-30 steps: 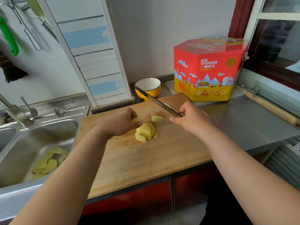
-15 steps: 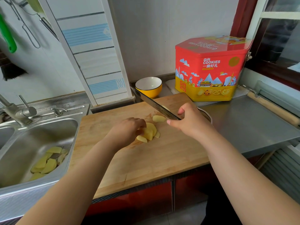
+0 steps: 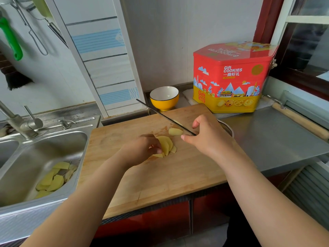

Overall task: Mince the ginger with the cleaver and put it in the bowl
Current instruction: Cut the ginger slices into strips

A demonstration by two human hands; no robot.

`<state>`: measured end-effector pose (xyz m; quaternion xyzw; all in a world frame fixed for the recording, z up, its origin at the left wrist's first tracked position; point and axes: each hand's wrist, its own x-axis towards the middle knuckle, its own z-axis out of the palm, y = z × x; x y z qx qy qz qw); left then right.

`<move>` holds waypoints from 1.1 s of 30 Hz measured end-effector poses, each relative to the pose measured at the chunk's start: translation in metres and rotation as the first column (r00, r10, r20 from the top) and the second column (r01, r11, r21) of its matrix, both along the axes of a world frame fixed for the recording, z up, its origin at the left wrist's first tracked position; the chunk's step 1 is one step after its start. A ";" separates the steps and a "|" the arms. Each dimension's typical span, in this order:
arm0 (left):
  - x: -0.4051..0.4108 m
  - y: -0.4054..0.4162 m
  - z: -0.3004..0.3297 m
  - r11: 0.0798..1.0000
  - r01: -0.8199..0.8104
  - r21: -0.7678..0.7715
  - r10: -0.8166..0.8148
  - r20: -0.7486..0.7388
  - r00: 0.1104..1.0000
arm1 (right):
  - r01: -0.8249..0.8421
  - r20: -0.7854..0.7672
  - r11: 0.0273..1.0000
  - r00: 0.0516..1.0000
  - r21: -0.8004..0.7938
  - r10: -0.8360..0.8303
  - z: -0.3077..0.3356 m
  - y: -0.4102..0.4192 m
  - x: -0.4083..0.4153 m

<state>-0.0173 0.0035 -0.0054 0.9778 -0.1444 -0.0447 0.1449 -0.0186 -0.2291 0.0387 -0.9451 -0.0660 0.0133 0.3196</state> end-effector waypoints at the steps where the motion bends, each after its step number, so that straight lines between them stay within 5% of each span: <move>1: -0.001 0.002 -0.003 0.999 0.003 -0.037 -0.004 -0.013 1.000 | 0.003 0.009 1.000 1.000 -0.011 -0.003 0.000 0.001 -0.001; 5: -0.003 0.009 -0.007 0.987 -0.034 -0.158 0.026 -0.051 0.998 | 0.010 0.019 0.999 1.000 -0.033 -0.009 -0.002 0.002 -0.001; 16: -0.015 0.011 0.017 0.986 -0.094 -0.136 0.093 -0.016 0.996 | -0.036 0.041 0.999 0.998 -0.031 0.037 -0.005 0.010 -0.005; 18: -0.025 0.014 0.041 0.948 -0.068 -0.311 0.051 -0.062 0.997 | -0.038 0.083 0.996 0.996 -0.083 0.045 -0.006 0.010 -0.005; 20: -0.036 0.018 0.065 0.784 0.040 -0.620 -0.109 -0.074 0.991 | -0.034 0.131 0.991 0.990 -0.133 0.052 -0.007 0.011 -0.005; 22: -0.036 0.015 0.079 0.678 0.086 -0.730 -0.093 0.030 0.995 | -0.038 0.160 0.987 0.985 -0.154 0.062 -0.009 0.013 -0.006; 24: -0.029 -0.001 0.086 0.818 0.100 -0.566 -0.023 0.141 0.990 | -0.046 0.183 0.985 0.980 -0.167 0.077 -0.009 0.016 -0.007; 26: -0.021 -0.020 0.087 0.974 0.127 -0.189 -0.087 0.207 0.975 | -0.053 0.203 0.981 0.975 -0.186 0.091 -0.009 0.017 -0.010; 28: -0.016 -0.033 0.079 0.987 0.141 0.080 -0.156 0.233 0.960 | -0.057 0.206 0.980 0.974 -0.192 0.098 -0.008 0.017 -0.011; 33: -0.016 -0.038 0.071 0.974 0.207 0.087 -0.225 0.397 0.890 | -0.044 0.234 0.982 0.968 -0.183 0.087 -0.008 0.010 -0.013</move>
